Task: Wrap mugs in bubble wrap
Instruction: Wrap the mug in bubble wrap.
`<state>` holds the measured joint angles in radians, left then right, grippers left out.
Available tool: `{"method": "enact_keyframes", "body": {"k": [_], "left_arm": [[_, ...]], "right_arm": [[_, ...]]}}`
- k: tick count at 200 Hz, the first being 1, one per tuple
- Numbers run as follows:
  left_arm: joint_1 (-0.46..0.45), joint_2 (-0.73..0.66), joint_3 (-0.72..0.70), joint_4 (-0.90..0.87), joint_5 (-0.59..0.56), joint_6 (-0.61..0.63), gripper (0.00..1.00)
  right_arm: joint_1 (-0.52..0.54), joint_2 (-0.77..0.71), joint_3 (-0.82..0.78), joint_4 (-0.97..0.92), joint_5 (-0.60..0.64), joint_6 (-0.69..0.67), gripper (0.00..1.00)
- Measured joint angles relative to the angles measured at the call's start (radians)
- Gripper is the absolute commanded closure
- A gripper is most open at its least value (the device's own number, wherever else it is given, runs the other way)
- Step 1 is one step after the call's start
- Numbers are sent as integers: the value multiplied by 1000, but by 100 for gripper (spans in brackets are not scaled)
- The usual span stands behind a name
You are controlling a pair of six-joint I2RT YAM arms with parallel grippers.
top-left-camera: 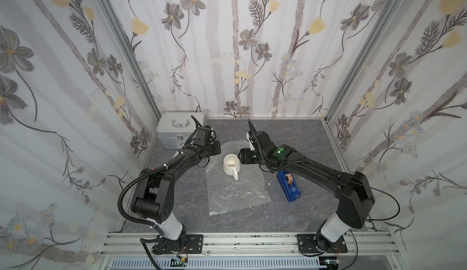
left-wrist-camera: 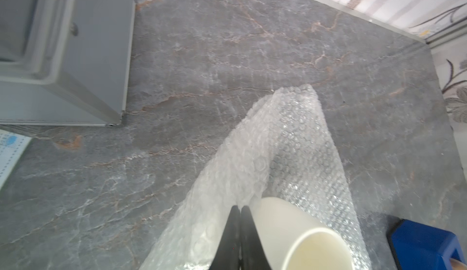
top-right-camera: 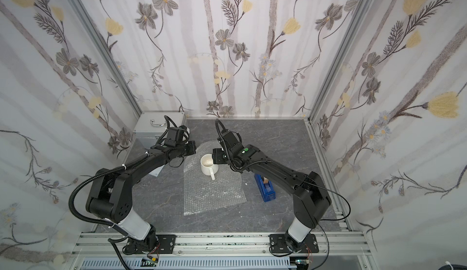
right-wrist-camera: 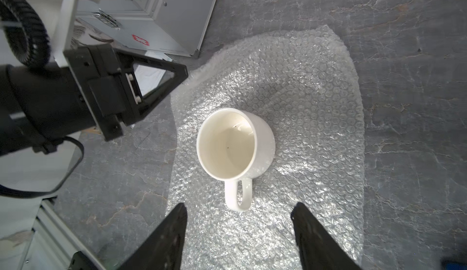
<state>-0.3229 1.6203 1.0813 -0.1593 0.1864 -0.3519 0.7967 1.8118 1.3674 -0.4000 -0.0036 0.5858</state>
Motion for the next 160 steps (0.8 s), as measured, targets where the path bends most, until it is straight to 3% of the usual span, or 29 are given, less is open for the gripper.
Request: {"method": "enact_keyframes", "body": {"k": [44, 81, 141, 160], "left_arm": [[-66, -125, -73, 22, 25, -46, 100], [-116, -197, -135, 85, 56, -94, 100], [-172, -211, -201, 160, 71, -139, 100], [-196, -208, -214, 187, 73, -156, 100]], "right_arm": [[-117, 3, -14, 129, -246, 93, 39], [-154, 52, -20, 237, -419, 182, 40], [-187, 137, -38, 311, -515, 262, 41], [-189, 164, -40, 332, -536, 282, 45]]}}
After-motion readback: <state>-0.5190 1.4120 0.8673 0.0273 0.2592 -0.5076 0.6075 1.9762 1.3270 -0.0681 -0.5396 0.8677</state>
